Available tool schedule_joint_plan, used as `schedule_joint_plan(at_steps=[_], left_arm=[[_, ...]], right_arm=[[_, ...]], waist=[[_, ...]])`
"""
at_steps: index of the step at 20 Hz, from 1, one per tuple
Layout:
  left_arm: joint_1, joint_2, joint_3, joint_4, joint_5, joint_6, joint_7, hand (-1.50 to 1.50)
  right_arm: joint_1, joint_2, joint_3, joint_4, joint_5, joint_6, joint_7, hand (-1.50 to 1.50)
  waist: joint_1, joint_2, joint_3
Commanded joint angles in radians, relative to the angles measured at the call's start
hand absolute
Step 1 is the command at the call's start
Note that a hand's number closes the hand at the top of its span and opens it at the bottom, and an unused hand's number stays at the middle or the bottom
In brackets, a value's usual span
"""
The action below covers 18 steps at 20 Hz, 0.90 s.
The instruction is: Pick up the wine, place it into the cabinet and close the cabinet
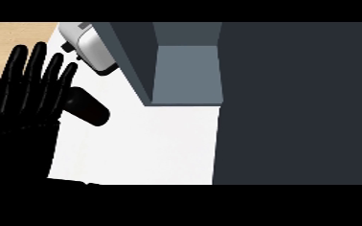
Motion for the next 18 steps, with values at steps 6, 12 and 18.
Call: schedule_joint_plan(at_steps=[6, 12, 18], left_arm=[[-0.021, 0.049, 0.112, -0.058, 0.007, 0.032, 0.093, -1.5], [0.016, 0.11, 0.25, -0.031, 0.126, -0.039, 0.069, -1.5], [-0.002, 0.144, 0.323, -0.003, 0.148, -0.036, 0.072, -1.5]], right_arm=[[-0.05, -0.011, -0.053, -0.097, -0.01, -0.02, 0.075, -1.5], [-0.094, 0.006, 0.027, -0.137, 0.078, -0.086, 0.151, -1.5], [-0.053, 0.007, -0.019, -0.096, 0.027, -0.045, 0.086, -1.5]], waist=[[0.0, 0.001, 0.0], [0.001, 0.0, -0.001], [0.001, 0.001, 0.0]])
